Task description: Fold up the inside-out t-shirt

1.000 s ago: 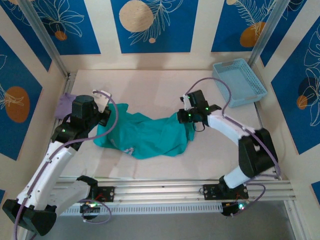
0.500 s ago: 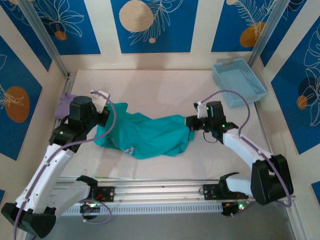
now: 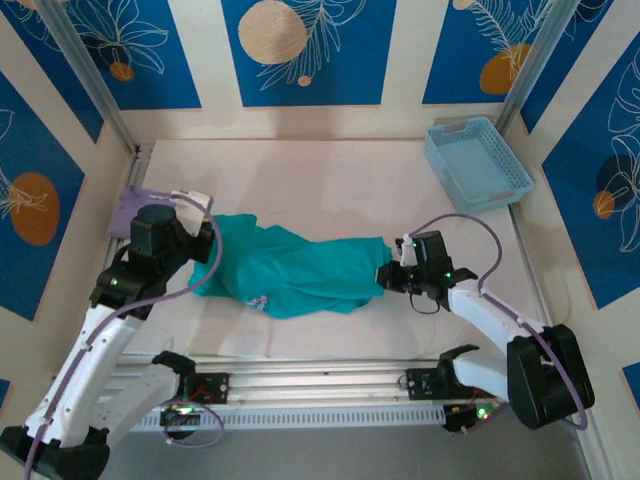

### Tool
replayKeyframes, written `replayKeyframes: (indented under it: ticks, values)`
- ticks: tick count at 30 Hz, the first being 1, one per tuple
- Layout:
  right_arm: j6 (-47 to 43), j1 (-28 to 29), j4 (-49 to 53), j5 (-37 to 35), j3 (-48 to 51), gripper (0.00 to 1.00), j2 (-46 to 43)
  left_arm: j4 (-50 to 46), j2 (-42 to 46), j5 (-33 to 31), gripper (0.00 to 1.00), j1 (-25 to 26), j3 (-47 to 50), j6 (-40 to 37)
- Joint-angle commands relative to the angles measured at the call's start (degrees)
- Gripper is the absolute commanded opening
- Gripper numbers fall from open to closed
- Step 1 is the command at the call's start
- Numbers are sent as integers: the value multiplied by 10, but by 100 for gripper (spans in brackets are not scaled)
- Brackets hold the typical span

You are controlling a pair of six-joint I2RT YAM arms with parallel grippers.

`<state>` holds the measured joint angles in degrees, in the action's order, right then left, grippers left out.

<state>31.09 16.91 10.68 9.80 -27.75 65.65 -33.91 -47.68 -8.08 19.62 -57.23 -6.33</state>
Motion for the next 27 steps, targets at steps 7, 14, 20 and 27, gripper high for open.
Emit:
replayKeyframes:
  ticks: [7, 14, 20, 27]
  values:
    - [34, -29, -12, 48, -25, 30, 41, 9, -8, 13, 0, -7, 11, -5]
    - [28, -46, -23, 53, -26, 38, 57, 11, -8, 13, 0, -7, 12, -10]
    - [21, -48, -16, 57, -19, 39, 64, 12, -9, 12, 0, -7, 12, -11]
    - [11, -40, 11, 75, -2, 39, 48, 14, -13, 14, 0, -7, 13, -13]
